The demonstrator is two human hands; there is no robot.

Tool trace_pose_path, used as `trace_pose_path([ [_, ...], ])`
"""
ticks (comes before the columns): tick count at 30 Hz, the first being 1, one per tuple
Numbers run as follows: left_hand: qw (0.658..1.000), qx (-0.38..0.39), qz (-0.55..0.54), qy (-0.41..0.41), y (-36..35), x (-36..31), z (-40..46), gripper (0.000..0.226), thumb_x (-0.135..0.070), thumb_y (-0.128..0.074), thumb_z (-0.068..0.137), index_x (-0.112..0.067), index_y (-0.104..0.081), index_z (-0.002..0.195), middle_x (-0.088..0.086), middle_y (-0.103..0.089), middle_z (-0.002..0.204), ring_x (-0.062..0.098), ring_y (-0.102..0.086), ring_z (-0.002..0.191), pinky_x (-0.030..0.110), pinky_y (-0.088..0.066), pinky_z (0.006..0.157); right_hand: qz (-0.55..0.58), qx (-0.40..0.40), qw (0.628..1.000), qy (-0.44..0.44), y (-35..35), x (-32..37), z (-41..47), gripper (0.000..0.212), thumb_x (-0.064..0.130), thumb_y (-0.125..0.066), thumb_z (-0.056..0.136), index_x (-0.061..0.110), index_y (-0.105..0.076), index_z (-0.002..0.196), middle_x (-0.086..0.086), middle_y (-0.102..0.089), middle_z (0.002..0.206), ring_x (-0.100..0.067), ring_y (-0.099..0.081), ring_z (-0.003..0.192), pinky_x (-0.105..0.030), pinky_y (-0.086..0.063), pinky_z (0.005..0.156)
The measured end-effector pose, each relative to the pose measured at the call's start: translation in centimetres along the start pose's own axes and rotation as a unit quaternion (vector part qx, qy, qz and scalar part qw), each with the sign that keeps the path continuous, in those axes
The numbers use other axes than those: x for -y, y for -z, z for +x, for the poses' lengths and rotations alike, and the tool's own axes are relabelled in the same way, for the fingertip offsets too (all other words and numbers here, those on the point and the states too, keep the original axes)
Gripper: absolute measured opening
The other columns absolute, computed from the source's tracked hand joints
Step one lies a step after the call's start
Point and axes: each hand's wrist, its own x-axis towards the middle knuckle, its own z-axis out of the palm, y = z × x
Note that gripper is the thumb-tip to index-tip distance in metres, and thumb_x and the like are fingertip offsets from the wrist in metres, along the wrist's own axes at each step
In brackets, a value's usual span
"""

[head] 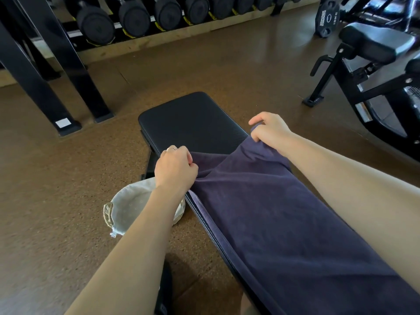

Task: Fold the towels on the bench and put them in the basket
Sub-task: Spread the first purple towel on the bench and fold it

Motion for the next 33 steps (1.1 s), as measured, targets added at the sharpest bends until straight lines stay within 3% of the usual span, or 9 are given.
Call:
trace_pose_path([
  [3,0.996,-0.038,-0.063,0.049,0.8,0.3,0.2,0.006,-0.022,-0.066,0.085,-0.019,-0.060,0.086,-0.001,-0.055,0.092,0.017,-0.052,0.080,0.025,-0.035,0.059,0.017,0.005,0.997,-0.072,1.1,0.8,0.4,0.038,-0.012,-0.055,0.077,0.010,-0.072,0.103,-0.009,-0.062,0.105,-0.028,-0.059,0.093,-0.032,-0.050,0.071],
  [6,0.987,-0.071,-0.121,0.075,1.6,0.7,0.3,0.010,-0.019,-0.065,0.089,-0.016,-0.056,0.086,0.000,-0.058,0.089,0.010,-0.047,0.071,0.020,-0.029,0.055,0.114,0.028,0.989,-0.087,1.4,0.7,0.6,0.026,0.003,-0.064,0.075,0.008,-0.074,0.098,-0.008,-0.065,0.097,-0.025,-0.059,0.092,-0.035,-0.050,0.077],
  [8,0.979,-0.096,-0.159,0.079,2.0,1.0,0.4,0.009,-0.011,-0.063,0.089,-0.014,-0.055,0.087,0.001,-0.059,0.089,0.008,-0.047,0.073,0.016,-0.029,0.057,0.178,0.010,0.981,-0.076,1.3,0.5,0.8,0.034,0.016,-0.070,0.067,0.012,-0.078,0.100,-0.001,-0.070,0.098,-0.024,-0.067,0.095,-0.037,-0.053,0.083],
  [10,0.971,-0.113,-0.191,0.086,2.3,1.4,0.7,0.007,-0.008,-0.062,0.090,-0.014,-0.059,0.090,0.001,-0.060,0.095,0.009,-0.050,0.080,0.013,-0.031,0.060,0.191,-0.007,0.980,-0.063,1.1,0.7,1.4,0.026,0.016,-0.072,0.077,0.026,-0.082,0.098,0.007,-0.072,0.109,-0.016,-0.066,0.105,-0.035,-0.054,0.090],
  [14,0.971,-0.116,-0.185,0.101,1.9,2.2,1.1,0.016,-0.013,-0.059,0.096,-0.018,-0.066,0.110,0.001,-0.060,0.113,0.011,-0.055,0.094,0.021,-0.043,0.074,0.134,-0.006,0.991,-0.023,0.2,1.4,2.8,0.046,0.000,-0.054,0.093,0.035,-0.077,0.113,0.010,-0.066,0.121,-0.011,-0.061,0.107,-0.027,-0.051,0.086],
  [19,0.974,-0.090,-0.159,0.133,0.7,3.8,1.5,0.025,-0.009,-0.057,0.098,-0.012,-0.067,0.121,0.006,-0.060,0.122,0.012,-0.051,0.097,0.014,-0.038,0.068,0.048,-0.001,0.999,0.005,-2.2,1.7,4.5,0.061,-0.008,-0.041,0.093,0.028,-0.066,0.135,0.007,-0.058,0.126,-0.018,-0.056,0.111,-0.029,-0.046,0.090],
  [22,0.969,-0.079,-0.171,0.158,0.1,4.8,2.0,0.028,-0.006,-0.055,0.097,-0.013,-0.066,0.122,0.007,-0.059,0.125,0.016,-0.053,0.103,0.026,-0.043,0.081,0.016,-0.001,1.000,0.014,-3.5,1.6,5.8,0.055,-0.001,-0.040,0.096,0.025,-0.064,0.137,0.003,-0.059,0.132,-0.020,-0.057,0.111,-0.029,-0.049,0.088],
  [25,0.966,-0.073,-0.178,0.171,-0.3,5.6,2.4,0.031,-0.003,-0.053,0.095,-0.012,-0.064,0.123,0.005,-0.057,0.126,0.012,-0.045,0.102,0.023,-0.035,0.083,-0.008,0.007,1.000,0.018,-4.7,1.7,6.9,0.046,0.006,-0.042,0.103,0.023,-0.058,0.143,-0.001,-0.057,0.141,-0.020,-0.056,0.111,-0.028,-0.048,0.083],
  [33,0.946,-0.095,-0.227,0.212,-1.1,6.2,3.2,0.032,-0.003,-0.051,0.097,-0.015,-0.063,0.125,0.003,-0.058,0.122,0.021,-0.055,0.113,0.029,-0.043,0.093,-0.057,-0.003,0.998,0.034,-6.1,1.3,9.1,0.043,0.016,-0.039,0.110,0.021,-0.048,0.152,-0.003,-0.048,0.155,-0.025,-0.045,0.142,-0.032,-0.039,0.110],
])
